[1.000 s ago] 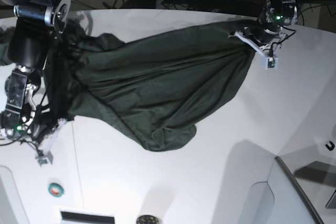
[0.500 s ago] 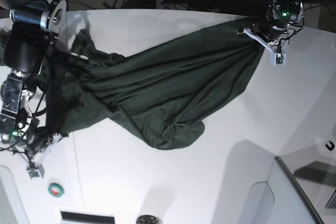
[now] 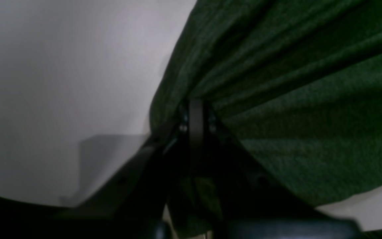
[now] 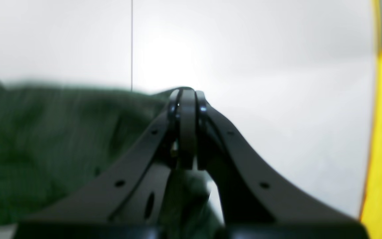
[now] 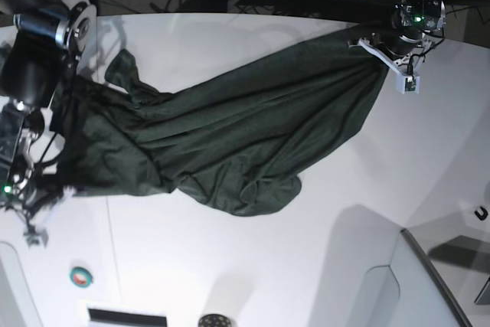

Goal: Layout the t-shirt on the table in an organized manner, then fold the t-shirt properly
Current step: 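Pull the gathered shirt end away from the left gripper with the right gripper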

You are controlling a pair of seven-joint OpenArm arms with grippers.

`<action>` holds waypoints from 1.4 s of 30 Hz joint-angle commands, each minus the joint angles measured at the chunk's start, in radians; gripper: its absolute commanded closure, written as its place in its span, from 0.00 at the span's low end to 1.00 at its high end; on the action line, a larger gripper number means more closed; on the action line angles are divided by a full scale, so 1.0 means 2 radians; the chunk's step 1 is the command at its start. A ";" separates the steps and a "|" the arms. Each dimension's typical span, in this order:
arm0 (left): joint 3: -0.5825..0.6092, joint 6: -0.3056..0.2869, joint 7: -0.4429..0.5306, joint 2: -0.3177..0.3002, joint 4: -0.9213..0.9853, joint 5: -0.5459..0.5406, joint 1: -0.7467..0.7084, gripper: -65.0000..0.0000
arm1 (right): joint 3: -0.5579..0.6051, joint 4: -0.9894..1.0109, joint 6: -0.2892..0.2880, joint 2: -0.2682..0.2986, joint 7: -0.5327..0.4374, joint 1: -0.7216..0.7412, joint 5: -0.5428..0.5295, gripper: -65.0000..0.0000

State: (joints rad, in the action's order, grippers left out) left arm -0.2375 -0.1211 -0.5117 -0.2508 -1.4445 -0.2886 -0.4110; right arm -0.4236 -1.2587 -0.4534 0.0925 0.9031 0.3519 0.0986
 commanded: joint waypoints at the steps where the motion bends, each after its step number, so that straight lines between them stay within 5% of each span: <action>1: -0.002 0.004 -0.018 -0.002 -0.002 0.007 -0.006 1.00 | -0.002 -0.032 0.000 0.004 -0.001 -0.009 -0.004 1.00; 7: -0.002 0.004 -0.018 -0.001 -0.002 0.007 -0.004 1.00 | 0.002 -0.233 -0.054 -0.043 0.036 -0.153 -0.046 1.00; 12: -0.002 0.004 -0.018 0.000 -0.002 0.007 -0.003 1.00 | 0.005 -0.306 -0.056 -0.076 0.069 -0.245 -0.077 1.00; 17: -0.001 0.004 -0.018 0.000 -0.002 0.007 -0.001 1.00 | 0.067 -0.303 -0.054 -0.083 0.071 -0.307 -0.080 0.99; 19: -0.002 0.004 -0.018 0.000 -0.002 0.007 -0.001 1.00 | 0.088 -0.304 -0.053 -0.083 0.077 -0.317 -0.080 0.91; 22: -0.002 0.004 -0.018 0.000 -0.002 0.007 -0.001 1.00 | 0.089 -0.316 -0.053 -0.082 0.109 -0.309 -0.080 0.63; 24: -0.002 0.004 -0.018 0.000 -0.002 0.007 -0.002 1.00 | 0.089 -0.335 -0.053 -0.080 0.109 -0.297 -0.079 0.55; 29: -0.002 0.004 -0.018 0.000 -0.002 0.007 -0.005 1.00 | 0.094 -0.304 -0.038 -0.059 0.095 -0.205 -0.078 0.58; 33: -0.002 0.004 -0.018 0.000 -0.002 0.007 -0.005 1.00 | 0.108 -0.164 -0.004 -0.040 0.090 -0.102 -0.078 0.58; 42: -0.002 0.004 -0.018 0.000 -0.002 0.007 -0.005 1.00 | 0.107 0.080 -0.002 -0.018 0.007 -0.001 -0.078 0.59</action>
State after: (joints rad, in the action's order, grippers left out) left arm -0.2409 -0.1131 -0.5121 -0.2443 -1.4464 -0.2848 -0.4133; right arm -0.2073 -1.0866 -0.4587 0.0479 0.9260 0.3229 -0.0475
